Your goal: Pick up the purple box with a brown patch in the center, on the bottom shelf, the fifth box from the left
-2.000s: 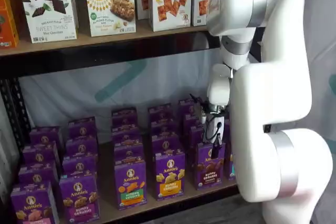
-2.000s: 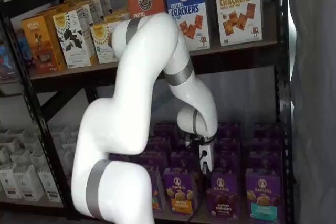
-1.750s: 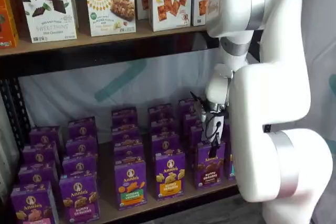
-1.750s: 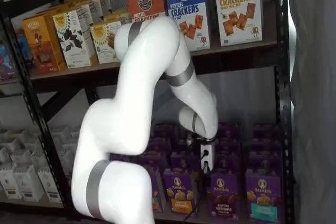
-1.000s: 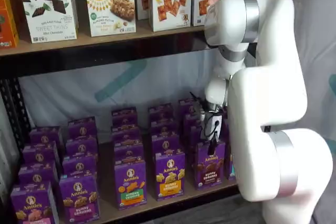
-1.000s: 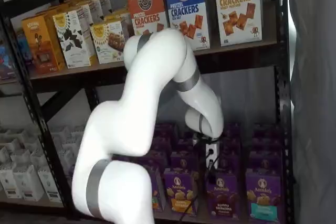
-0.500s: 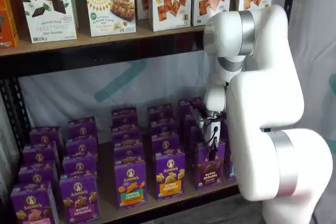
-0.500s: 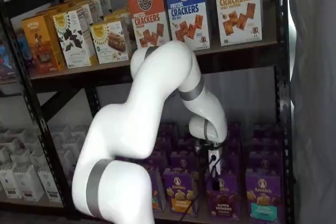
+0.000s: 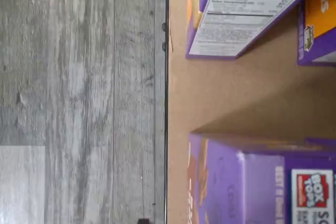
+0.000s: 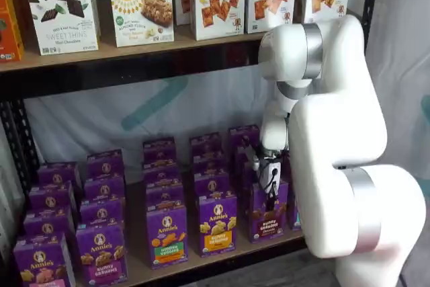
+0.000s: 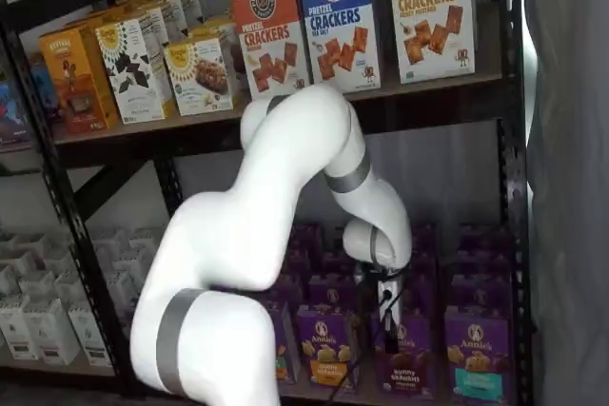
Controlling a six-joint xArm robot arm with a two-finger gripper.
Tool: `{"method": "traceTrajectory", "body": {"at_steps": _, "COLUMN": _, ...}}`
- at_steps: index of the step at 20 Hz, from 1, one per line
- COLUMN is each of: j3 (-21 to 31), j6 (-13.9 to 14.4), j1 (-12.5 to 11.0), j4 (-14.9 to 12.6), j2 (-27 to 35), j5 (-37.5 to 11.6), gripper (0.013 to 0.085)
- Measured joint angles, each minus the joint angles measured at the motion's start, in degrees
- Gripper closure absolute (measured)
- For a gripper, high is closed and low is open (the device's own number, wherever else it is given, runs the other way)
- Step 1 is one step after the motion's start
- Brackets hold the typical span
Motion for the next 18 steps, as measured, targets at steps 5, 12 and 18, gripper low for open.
{"method": "traceTrajectory", "body": {"at_steps": 5, "j3": 0.26, "j6": -0.34, "j1": -0.1, "j4": 0.26, "j2": -0.16, "j5": -0.34, "gripper": 0.029}}
{"method": "traceTrajectory", "body": {"at_steps": 12, "j3": 1.04, "j6": -0.41, "j1": 0.01, "j4": 0.44, "j2": -0.81, "j5": -0.73, "gripper": 0.041}}
{"method": "traceTrajectory", "body": {"at_steps": 18, "j3": 1.83, "j6": 0.14, "j1": 0.29, "j4": 0.14, "j2": -1.46, "j5": -0.68, "gripper": 0.053}}
